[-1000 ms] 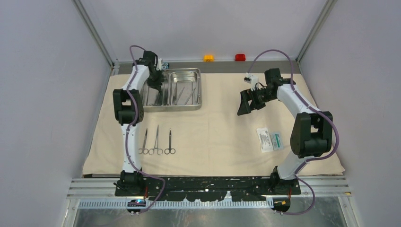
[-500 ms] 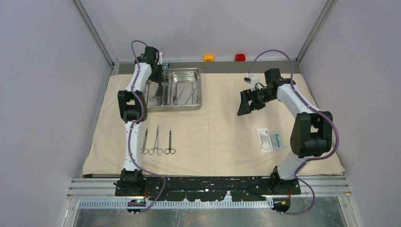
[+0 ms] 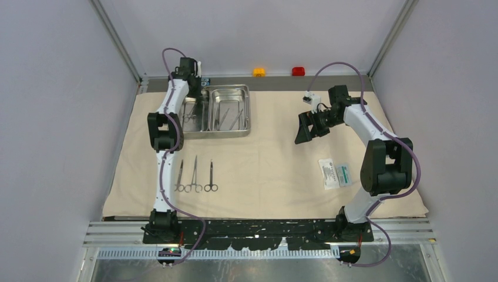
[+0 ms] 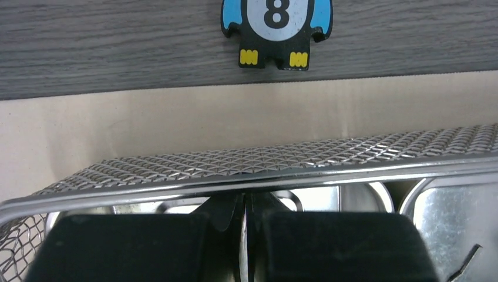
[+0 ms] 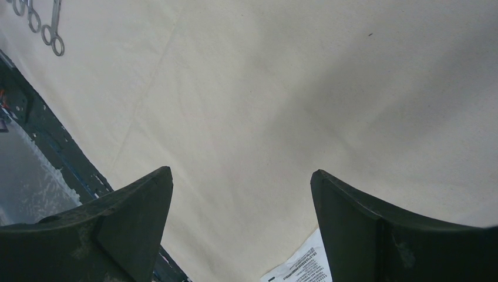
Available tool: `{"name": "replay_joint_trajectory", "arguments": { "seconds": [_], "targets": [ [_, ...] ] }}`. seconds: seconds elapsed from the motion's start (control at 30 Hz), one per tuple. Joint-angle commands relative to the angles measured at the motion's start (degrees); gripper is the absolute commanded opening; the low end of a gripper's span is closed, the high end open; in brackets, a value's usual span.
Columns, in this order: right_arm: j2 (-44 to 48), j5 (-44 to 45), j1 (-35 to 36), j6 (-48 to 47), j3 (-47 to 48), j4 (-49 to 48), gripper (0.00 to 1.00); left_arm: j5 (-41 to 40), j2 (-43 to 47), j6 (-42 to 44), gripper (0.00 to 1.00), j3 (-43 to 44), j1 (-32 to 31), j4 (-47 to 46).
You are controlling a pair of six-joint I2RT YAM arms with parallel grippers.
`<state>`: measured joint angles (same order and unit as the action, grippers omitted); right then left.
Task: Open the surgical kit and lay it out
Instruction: Adjust the medical item in the container, then pick up the medical item from the container.
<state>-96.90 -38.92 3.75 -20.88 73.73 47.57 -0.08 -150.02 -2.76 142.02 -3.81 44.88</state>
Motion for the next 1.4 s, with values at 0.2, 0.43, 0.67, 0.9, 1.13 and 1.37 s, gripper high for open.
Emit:
{"name": "replay_joint_trajectory", "arguments": {
  "seconds": [0.2,0.43,0.67,0.9,1.13,1.37],
  "targets": [
    [-0.7,-1.1,-0.1,-1.0,2.6,0.3,0.92,2.4,2.2,-1.5,0.25,-1.0,1.1,-3.6],
    [-1.2,-1.7,-0.1,-1.1,3.0,0.7,0.92,2.8,1.6,-0.8,0.35,-0.8,1.0,-2.9],
    [-1.1,-1.8,-0.1,-1.0,3.0,0.9,0.92,1.8,-1.1,0.4,0.32,1.4,1.2,-0.6],
    [-1.0,-1.8,-0.1,-1.0,3.1,0.9,0.92,1.7,-3.4,0.5,0.27,1.7,1.4,1.5],
    [-0.9,-1.7,-0.1,-1.0,3.2,1.0,0.92,2.1,-5.8,0.7,0.14,3.8,1.4,3.7],
    [-0.2,-1.5,-0.1,-1.1,3.1,1.0,0.92,3.5,-4.8,0.3,0.0,7.4,1.5,4.6]
  ]
}}
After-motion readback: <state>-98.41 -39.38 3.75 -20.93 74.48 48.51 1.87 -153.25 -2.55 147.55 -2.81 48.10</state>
